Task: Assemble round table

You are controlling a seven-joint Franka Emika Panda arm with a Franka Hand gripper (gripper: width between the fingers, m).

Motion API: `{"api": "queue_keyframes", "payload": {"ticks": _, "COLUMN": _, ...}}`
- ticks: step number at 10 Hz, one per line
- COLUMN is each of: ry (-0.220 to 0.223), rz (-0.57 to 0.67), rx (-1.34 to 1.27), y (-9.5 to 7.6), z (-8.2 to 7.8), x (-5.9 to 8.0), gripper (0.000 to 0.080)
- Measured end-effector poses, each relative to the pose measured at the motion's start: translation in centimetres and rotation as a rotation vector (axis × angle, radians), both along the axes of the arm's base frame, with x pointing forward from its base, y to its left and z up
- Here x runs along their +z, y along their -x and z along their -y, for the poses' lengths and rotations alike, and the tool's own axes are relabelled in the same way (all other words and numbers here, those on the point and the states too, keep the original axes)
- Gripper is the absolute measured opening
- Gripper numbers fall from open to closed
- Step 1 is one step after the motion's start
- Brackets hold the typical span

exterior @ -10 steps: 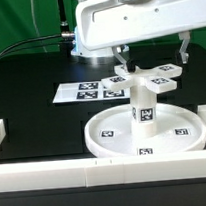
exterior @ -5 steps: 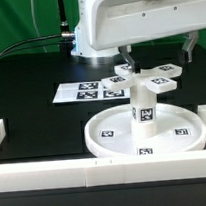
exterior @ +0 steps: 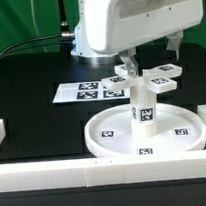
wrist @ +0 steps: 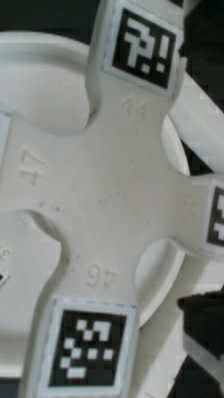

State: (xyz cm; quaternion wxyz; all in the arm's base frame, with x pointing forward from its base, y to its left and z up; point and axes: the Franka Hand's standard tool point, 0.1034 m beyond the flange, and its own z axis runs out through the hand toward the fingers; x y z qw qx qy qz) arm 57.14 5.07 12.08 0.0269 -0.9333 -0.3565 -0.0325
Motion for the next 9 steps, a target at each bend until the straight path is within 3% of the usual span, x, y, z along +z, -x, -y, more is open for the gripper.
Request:
{"api": "queue_keyframes", "payload": {"ticks": 2, "ry": -0.004, "rz": -0.019, "rx": 0.081, "y": 0.5, "z": 1.1, "x": -0.2, "gripper": 0.0649}}
{"api": "queue_keyframes", "payload": {"ticks": 6, "ry": 0.019, "rz": -0.003, "rx": 0.350, "y": 0.5, "z": 1.5, "x": -0.5, "gripper": 0.0649}}
{"api": "queue_keyframes", "payload": {"ticks": 7, "ry": 0.028, "rz": 0.010, "rx": 0.505, "y": 0.7, "z": 2.0, "x": -0.9, "gripper": 0.0649}}
{"api": "queue_keyframes", "payload": {"ticks": 9, "ry": 0.027, "rz": 0.005, "rx": 0.517, "y": 0.9, "z": 2.2, "x": -1.2, "gripper": 0.0649}}
